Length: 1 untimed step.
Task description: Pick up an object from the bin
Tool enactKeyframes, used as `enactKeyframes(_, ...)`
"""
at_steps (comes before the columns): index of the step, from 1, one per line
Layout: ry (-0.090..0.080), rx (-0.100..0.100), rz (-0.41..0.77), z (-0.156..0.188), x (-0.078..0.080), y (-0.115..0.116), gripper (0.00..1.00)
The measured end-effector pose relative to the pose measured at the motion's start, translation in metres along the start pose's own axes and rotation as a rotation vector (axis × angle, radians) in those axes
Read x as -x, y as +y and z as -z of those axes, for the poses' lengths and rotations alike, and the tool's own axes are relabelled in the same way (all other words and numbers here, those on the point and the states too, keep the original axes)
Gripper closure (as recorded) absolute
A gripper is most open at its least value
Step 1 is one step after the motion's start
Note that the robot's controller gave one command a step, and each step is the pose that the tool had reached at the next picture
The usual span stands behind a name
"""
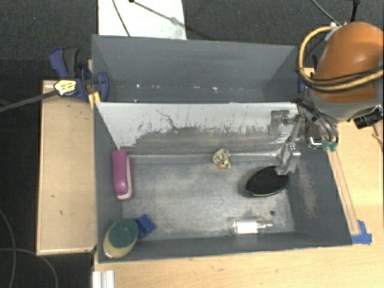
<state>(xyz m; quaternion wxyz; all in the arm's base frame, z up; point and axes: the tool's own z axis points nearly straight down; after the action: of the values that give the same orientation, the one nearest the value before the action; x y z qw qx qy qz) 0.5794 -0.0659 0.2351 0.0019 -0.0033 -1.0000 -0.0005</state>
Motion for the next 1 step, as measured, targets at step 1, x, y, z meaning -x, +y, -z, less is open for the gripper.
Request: enactKeyframes(1,0.000,0.000,0.319,-0.1389,-0.0298,0.0000,0.00)
